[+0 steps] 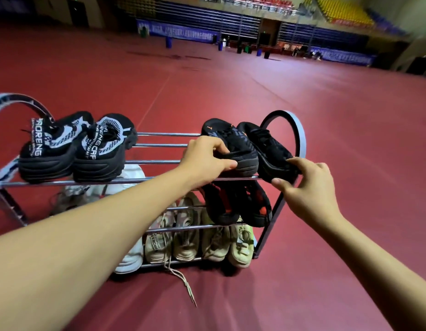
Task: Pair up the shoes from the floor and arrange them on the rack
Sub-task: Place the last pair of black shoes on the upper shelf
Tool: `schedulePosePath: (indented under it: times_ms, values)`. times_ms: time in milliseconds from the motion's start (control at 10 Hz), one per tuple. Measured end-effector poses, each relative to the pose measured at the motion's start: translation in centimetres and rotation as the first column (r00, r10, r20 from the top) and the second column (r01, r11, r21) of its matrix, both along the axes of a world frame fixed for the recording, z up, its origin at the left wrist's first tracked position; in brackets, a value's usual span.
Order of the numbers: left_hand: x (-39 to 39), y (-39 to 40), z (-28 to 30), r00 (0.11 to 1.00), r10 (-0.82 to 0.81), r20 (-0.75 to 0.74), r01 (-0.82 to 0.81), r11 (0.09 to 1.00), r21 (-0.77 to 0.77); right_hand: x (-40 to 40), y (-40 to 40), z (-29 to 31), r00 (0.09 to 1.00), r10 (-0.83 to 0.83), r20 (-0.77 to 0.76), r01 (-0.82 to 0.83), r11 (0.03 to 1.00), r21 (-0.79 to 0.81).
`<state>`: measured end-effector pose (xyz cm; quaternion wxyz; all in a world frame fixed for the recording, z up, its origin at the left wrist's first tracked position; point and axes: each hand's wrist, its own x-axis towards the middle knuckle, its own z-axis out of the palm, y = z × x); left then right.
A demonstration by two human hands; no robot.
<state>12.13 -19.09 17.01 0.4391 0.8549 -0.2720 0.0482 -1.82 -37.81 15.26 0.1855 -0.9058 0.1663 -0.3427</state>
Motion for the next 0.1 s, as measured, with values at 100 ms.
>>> schedulePosePath:
  times_ms: [100]
  values:
    - [-0.32,0.2,0.01,0.997,-0.074,-0.026,0.073,0.997,-0.016,0.08,0.3,0.02,0.999,-0.041,-0.03,0.041,0.999,0.003]
